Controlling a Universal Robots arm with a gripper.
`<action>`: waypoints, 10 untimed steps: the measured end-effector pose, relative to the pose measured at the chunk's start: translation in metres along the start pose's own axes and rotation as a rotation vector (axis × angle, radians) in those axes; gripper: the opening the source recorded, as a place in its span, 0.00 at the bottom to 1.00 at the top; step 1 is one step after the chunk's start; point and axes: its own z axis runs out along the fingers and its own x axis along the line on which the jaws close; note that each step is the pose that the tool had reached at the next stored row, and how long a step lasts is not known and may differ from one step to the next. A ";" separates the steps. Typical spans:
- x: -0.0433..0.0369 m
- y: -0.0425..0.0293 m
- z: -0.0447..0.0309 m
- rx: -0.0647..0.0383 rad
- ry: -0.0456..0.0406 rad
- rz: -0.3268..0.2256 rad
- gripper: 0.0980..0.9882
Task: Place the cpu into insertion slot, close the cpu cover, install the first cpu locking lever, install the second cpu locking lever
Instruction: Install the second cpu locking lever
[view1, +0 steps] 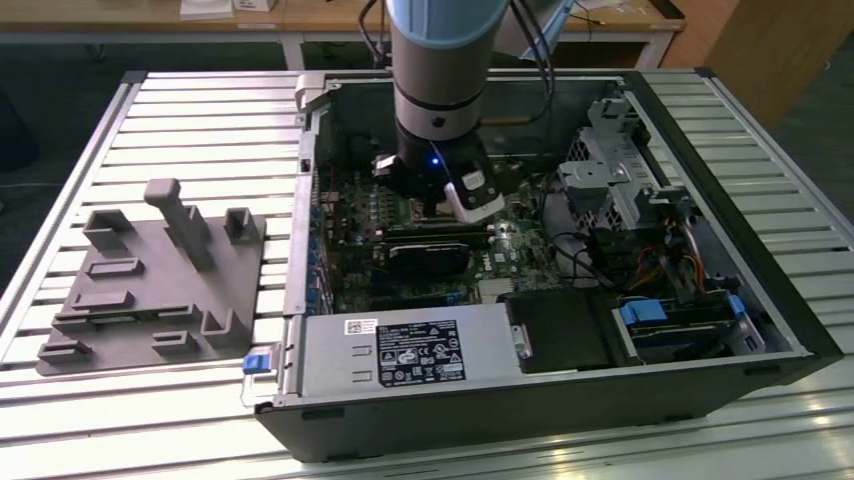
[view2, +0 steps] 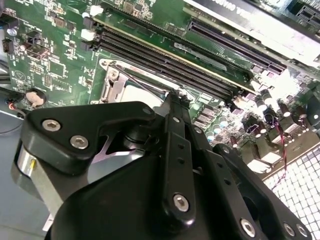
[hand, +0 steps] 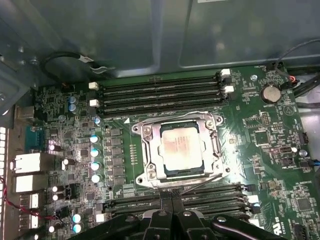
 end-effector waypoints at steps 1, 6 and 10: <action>0.0009 -0.0002 0.0007 0.000 0.0000 0.000 0.01; 0.0063 -0.0020 0.0049 -0.001 0.0002 0.000 0.01; 0.0093 -0.0033 0.0087 -0.004 0.0006 0.000 0.01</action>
